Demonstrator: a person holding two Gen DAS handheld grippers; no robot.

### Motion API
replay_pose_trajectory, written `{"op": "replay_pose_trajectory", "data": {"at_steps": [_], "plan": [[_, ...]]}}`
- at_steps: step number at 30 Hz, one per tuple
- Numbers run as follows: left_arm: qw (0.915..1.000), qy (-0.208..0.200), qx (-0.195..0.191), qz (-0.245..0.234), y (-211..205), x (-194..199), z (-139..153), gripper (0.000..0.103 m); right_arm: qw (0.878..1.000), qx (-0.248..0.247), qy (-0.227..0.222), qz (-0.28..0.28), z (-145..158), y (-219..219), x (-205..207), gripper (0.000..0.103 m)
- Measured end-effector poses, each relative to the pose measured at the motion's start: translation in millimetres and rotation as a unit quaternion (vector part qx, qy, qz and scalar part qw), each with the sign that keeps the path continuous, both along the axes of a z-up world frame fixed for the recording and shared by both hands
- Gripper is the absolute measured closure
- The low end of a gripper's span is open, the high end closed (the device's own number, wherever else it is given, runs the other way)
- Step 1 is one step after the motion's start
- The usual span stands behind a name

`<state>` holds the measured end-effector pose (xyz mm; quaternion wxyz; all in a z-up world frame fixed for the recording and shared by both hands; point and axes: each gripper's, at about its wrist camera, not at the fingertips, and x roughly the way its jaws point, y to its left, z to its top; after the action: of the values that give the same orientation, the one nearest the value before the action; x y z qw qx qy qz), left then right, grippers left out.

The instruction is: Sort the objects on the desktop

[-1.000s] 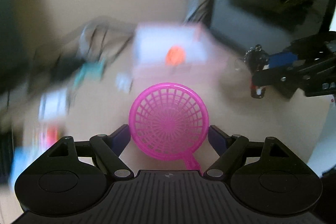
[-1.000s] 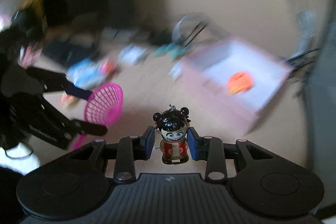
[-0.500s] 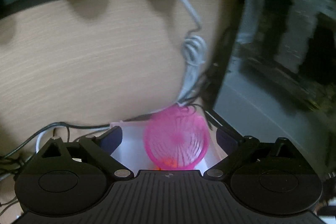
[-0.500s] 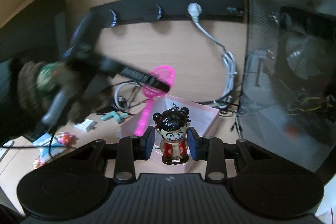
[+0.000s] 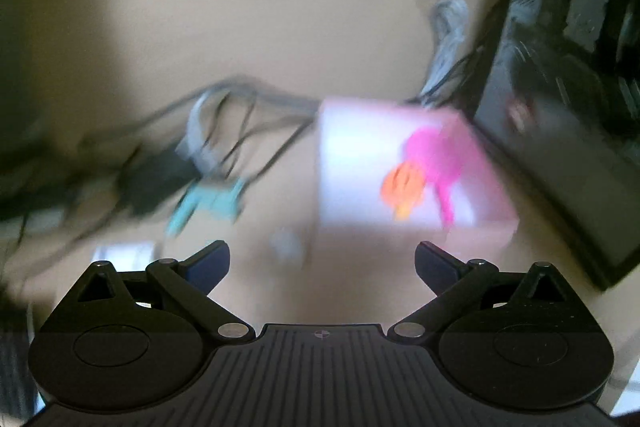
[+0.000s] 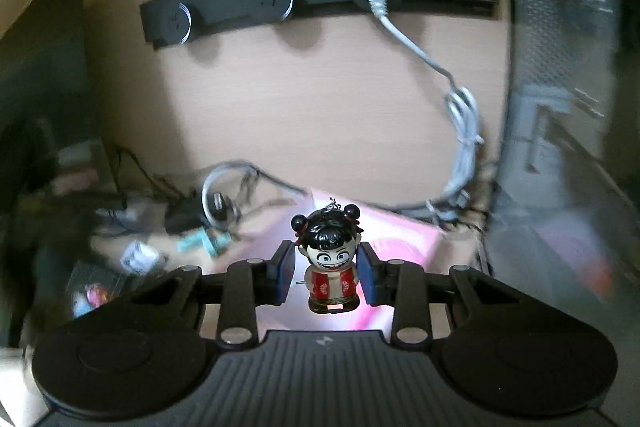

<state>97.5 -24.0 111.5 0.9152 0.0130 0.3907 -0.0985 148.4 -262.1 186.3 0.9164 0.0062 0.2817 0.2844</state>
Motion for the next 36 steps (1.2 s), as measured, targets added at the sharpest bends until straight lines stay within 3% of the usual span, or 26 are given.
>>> {"op": "replay_pose_trajectory", "data": {"at_steps": [1, 2, 4, 11, 16, 19, 23, 26, 28, 30, 32, 33, 34, 36], "plan": [[0.9998, 0.009, -0.004, 0.016, 8, -12, -4, 0.001, 1.0, 0.011, -0.004, -0.003, 1, 4, 7, 0.067], [0.9993, 0.018, -0.01, 0.033, 14, -24, -8, 0.001, 1.0, 0.016, -0.007, -0.003, 2, 9, 14, 0.057], [0.9971, 0.029, -0.015, 0.069, 27, -47, -16, 0.001, 1.0, 0.015, -0.02, -0.002, 1, 22, 18, 0.052], [0.9838, 0.034, 0.013, 0.175, 70, -110, -23, 0.001, 0.995, -0.011, 0.009, 0.1, -26, 99, 6, 0.052], [0.9742, 0.044, 0.018, 0.22, 92, -138, -30, 0.001, 0.979, -0.087, 0.003, 0.183, -52, 192, -6, 0.052], [0.9691, 0.044, 0.003, 0.243, 105, -153, -33, 0.001, 0.97, -0.156, -0.018, 0.183, -75, 243, 7, 0.052], [0.9653, 0.041, -0.017, 0.257, 122, -169, -35, 0.001, 0.962, -0.209, 0.005, 0.176, -105, 286, 36, 0.056], [0.9627, 0.049, -0.027, 0.265, 133, -175, -40, 0.001, 0.959, -0.231, 0.032, 0.162, -122, 299, 55, 0.057], [0.9621, 0.054, -0.032, 0.266, 138, -175, -44, 0.001, 0.959, -0.227, 0.061, 0.157, -128, 295, 65, 0.071], [0.9622, 0.056, -0.039, 0.264, 143, -171, -48, 0.001, 0.961, -0.211, 0.073, 0.163, -128, 288, 60, 0.072], [0.9642, 0.057, -0.045, 0.255, 143, -166, -51, 0.001, 0.955, -0.195, 0.099, 0.198, -126, 279, 42, 0.073], [0.9659, 0.056, -0.044, 0.249, 143, -162, -51, 0.001, 0.947, -0.185, 0.118, 0.236, -124, 272, 31, 0.073], [0.968, 0.053, -0.044, 0.241, 142, -158, -51, 0.001, 0.94, -0.175, 0.119, 0.268, -119, 264, 16, 0.073], [0.9716, 0.047, -0.048, 0.227, 138, -150, -50, 0.001, 0.945, -0.167, 0.08, 0.271, -108, 237, -12, 0.071]]}}
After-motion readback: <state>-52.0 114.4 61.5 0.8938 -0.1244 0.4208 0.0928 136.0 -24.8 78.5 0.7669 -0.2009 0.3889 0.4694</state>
